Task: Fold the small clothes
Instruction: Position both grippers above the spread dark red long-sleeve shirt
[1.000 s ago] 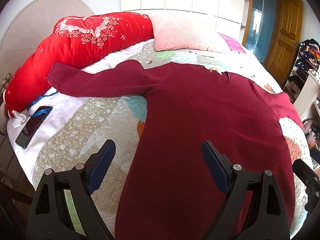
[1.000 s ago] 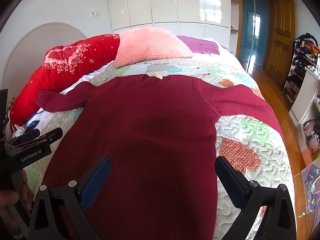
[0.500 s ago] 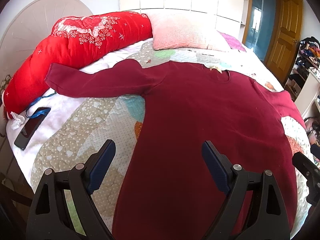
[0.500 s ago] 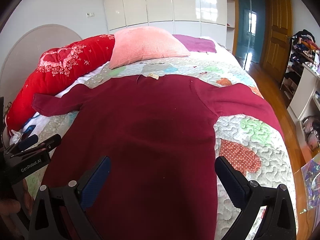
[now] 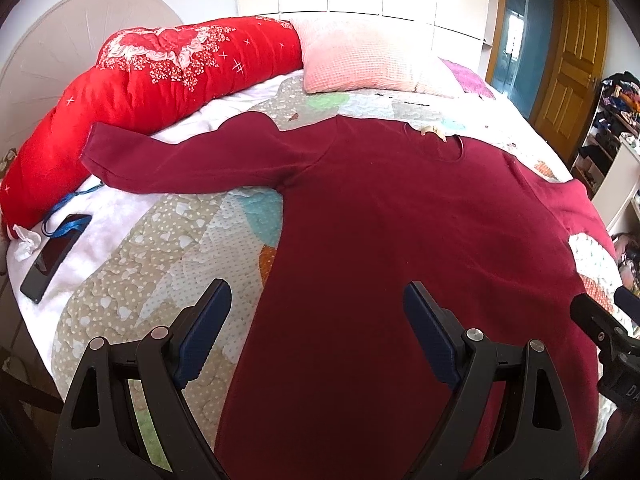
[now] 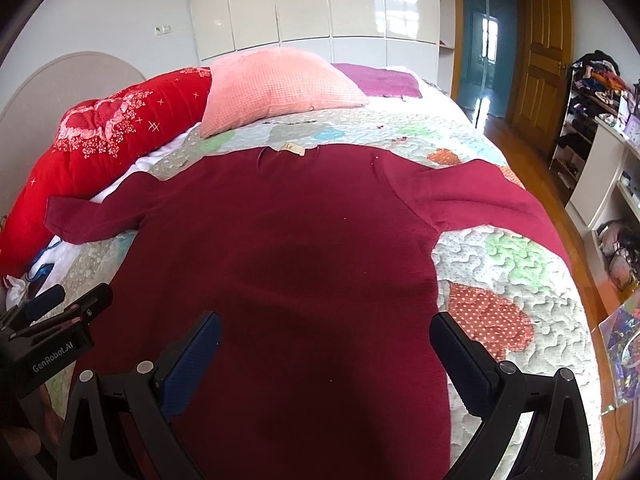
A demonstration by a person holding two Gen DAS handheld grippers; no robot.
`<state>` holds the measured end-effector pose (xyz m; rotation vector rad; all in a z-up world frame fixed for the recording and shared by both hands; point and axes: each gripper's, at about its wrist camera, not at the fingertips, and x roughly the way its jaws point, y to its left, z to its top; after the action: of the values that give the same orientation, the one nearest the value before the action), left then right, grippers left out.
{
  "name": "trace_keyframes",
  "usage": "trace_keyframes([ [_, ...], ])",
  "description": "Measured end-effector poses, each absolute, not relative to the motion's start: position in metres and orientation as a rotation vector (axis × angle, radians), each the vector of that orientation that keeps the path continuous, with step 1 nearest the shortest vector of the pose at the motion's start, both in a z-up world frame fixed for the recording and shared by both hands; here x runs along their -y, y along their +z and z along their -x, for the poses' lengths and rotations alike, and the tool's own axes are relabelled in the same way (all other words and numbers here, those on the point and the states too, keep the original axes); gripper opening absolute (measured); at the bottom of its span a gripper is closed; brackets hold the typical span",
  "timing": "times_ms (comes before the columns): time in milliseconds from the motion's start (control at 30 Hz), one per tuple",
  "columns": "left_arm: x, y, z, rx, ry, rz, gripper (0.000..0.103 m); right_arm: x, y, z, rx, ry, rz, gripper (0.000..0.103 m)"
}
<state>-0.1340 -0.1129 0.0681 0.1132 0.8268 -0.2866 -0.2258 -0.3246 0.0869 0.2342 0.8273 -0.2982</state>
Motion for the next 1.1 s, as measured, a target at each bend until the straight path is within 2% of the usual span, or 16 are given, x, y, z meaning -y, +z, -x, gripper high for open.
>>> trace_keyframes([
  [1100,0.131,0.044,0.104,-0.869,-0.285,-0.128,0.088,0.324,0.063,0.184,-0.867,-0.283,-0.258,0.103],
])
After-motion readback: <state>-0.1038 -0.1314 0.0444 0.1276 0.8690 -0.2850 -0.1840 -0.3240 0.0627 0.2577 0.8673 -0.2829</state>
